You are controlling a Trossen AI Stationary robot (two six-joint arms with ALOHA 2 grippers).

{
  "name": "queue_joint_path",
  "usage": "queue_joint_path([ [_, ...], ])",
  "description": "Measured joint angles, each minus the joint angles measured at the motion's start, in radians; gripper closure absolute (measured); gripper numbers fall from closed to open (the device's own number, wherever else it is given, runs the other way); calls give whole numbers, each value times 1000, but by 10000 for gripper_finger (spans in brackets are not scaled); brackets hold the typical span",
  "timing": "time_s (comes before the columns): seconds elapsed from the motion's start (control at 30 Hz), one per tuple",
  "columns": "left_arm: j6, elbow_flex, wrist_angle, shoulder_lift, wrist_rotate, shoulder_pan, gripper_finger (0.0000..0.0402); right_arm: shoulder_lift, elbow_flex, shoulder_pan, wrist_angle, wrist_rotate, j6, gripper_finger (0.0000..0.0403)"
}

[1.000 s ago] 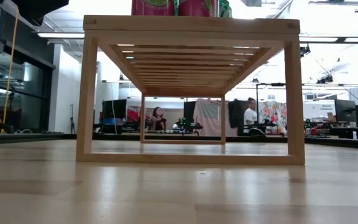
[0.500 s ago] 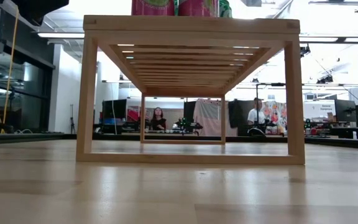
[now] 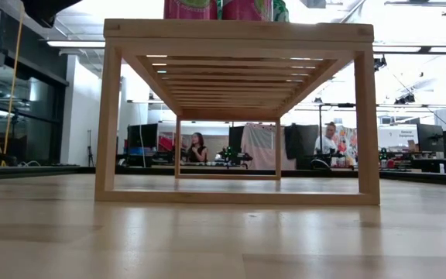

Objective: Place canned beverage on shelf
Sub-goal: Align the peach vibe celsius soda can with the other peach vibe celsius soda can on the shelf

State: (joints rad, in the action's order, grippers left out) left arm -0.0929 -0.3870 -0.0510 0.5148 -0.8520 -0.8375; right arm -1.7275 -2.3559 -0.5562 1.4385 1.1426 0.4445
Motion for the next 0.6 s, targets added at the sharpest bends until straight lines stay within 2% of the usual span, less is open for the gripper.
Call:
queue_joint_path([
  [0.13,0,0,0,0,0,0,66,-1,1,169,-43,-144,-42,176],
  [0.27,0,0,1,0,0,0,66,0,1,287,-17,-219,-52,176],
  [0.37,-11,0,13,0,0,0,66,7,1,326,46,-235,-35,176],
  [0.5,-43,0,34,2,1,0,66,45,1,323,91,-227,2,176],
  [0.6,-61,0,31,2,0,0,66,76,0,318,137,-274,94,176],
])
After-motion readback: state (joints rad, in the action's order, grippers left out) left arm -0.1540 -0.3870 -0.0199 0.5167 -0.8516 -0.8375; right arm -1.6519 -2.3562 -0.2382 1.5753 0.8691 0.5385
